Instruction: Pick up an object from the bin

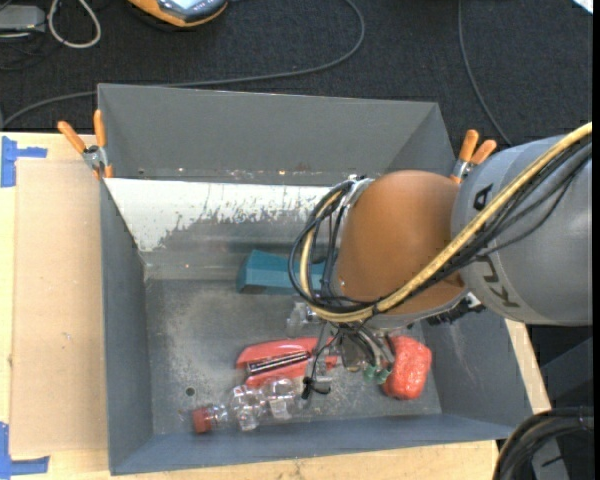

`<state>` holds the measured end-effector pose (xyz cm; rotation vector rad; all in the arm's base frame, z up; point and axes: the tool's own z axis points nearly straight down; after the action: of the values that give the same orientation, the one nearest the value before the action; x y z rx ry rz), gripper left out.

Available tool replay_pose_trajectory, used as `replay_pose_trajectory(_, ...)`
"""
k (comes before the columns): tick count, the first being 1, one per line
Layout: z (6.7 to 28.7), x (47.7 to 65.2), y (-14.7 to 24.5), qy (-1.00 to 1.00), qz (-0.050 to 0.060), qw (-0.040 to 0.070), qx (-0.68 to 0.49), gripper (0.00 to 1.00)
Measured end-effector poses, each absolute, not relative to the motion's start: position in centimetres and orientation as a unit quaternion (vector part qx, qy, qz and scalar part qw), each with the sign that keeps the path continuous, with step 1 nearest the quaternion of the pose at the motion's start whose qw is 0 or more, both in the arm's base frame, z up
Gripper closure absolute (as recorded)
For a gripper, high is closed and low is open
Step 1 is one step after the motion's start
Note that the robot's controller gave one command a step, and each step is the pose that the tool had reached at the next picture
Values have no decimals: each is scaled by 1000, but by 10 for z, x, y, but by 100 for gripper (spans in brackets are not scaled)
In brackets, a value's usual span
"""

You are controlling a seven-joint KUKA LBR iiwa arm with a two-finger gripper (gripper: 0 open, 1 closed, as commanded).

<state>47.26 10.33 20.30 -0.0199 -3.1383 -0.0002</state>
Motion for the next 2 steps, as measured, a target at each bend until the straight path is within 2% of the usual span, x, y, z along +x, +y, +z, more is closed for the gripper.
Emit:
replay_pose_trajectory(1, 203, 473, 103, -1000, 0, 2, -6, 0)
replay_pose_trajectory(2, 141, 467, 101, -1000, 1, 6, 3, 0)
